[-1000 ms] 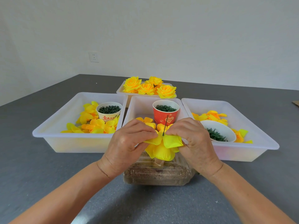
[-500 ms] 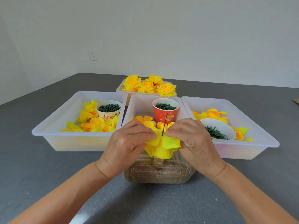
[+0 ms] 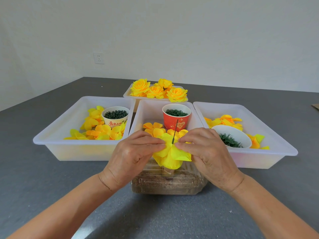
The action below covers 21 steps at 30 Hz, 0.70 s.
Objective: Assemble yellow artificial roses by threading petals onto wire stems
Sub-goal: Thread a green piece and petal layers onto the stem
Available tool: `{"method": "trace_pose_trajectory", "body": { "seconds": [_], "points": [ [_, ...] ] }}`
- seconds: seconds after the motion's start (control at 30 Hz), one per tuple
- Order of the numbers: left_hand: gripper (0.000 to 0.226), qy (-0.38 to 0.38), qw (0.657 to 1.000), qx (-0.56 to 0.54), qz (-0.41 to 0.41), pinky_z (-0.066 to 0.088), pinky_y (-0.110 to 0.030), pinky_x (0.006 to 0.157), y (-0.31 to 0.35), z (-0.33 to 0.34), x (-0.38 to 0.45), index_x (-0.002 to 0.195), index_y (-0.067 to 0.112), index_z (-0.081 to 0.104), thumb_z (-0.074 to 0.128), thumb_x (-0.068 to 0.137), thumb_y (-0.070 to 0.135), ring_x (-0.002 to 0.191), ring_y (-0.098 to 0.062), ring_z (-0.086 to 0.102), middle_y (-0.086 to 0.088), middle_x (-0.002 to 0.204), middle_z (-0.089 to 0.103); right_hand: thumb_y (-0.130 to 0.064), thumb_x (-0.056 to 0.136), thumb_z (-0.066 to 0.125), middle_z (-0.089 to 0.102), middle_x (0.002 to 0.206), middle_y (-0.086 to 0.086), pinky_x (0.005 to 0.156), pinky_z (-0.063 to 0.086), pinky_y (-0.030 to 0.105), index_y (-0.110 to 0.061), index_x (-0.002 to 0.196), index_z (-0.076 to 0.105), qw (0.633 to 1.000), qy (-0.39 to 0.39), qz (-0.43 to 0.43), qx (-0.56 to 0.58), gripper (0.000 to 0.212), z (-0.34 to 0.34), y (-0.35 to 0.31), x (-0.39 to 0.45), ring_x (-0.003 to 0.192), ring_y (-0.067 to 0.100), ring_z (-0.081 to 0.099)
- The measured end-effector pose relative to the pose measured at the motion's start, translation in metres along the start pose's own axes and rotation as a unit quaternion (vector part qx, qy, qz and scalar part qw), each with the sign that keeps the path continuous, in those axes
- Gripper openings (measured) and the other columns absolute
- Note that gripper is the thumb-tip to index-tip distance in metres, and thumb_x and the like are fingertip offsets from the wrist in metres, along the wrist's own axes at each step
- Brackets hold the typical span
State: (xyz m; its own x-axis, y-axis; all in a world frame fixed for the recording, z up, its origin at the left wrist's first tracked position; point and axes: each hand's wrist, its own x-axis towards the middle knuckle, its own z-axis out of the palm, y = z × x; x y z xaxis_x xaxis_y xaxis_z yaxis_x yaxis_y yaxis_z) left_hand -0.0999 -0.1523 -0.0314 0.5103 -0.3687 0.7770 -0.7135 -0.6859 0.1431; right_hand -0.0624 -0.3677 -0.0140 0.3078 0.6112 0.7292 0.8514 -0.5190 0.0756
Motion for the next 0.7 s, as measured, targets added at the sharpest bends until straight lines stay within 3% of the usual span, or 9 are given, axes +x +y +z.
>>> {"method": "trace_pose_trajectory", "body": {
  "seconds": [0.27,0.47,0.53,0.6,0.7],
  "points": [
    [0.022,-0.011,0.999,-0.028,-0.020,0.053,-0.032,0.076,-0.002,0.004,-0.004,0.097,0.004,0.073,0.054,0.087,0.009,0.085,-0.024,0.064,-0.003,0.102,0.070,-0.003,0.077,0.045,0.071,0.091,0.001,0.072,0.047,0.039,-0.011,0.091,0.076,1.000,-0.011,-0.001,-0.001,0.035,0.000,0.000,-0.001,0.084,0.027,0.065],
    [0.024,-0.022,1.000,-0.011,-0.008,0.054,-0.033,0.074,-0.001,0.002,-0.003,0.097,0.005,0.074,0.052,0.087,0.011,0.085,-0.025,0.064,-0.003,0.102,0.071,0.003,0.062,0.063,0.070,0.100,-0.002,0.081,0.048,0.041,-0.012,0.097,0.075,0.992,-0.078,0.066,0.070,0.040,-0.007,-0.001,0.001,0.098,0.026,0.061],
    [0.024,-0.021,1.000,-0.008,-0.005,0.054,-0.034,0.074,-0.001,0.002,-0.002,0.096,0.004,0.074,0.052,0.088,0.011,0.085,-0.025,0.064,-0.003,0.102,0.071,-0.004,0.063,0.055,0.069,0.101,-0.006,0.091,0.047,0.030,-0.013,0.097,0.075,0.973,-0.097,0.133,0.161,0.040,-0.012,-0.003,0.006,0.104,0.018,0.058],
    [0.024,-0.021,1.000,-0.003,-0.002,0.054,-0.034,0.075,-0.002,0.001,-0.002,0.096,0.005,0.074,0.052,0.089,0.012,0.086,-0.025,0.064,-0.004,0.102,0.071,-0.013,0.063,0.047,0.068,0.102,-0.009,0.093,0.041,0.014,-0.019,0.093,0.075,0.926,-0.115,0.231,0.274,0.041,-0.017,-0.003,0.013,0.107,0.006,0.055],
    [0.023,-0.018,1.000,-0.001,-0.001,0.054,-0.035,0.075,-0.003,0.001,-0.002,0.097,0.005,0.073,0.053,0.088,0.011,0.087,-0.025,0.064,-0.004,0.102,0.071,-0.030,0.076,0.052,0.072,0.093,-0.011,0.085,0.046,0.016,-0.031,0.080,0.075,0.874,-0.083,0.324,0.353,0.023,-0.017,0.001,0.021,0.096,0.000,0.061]
  ]
}}
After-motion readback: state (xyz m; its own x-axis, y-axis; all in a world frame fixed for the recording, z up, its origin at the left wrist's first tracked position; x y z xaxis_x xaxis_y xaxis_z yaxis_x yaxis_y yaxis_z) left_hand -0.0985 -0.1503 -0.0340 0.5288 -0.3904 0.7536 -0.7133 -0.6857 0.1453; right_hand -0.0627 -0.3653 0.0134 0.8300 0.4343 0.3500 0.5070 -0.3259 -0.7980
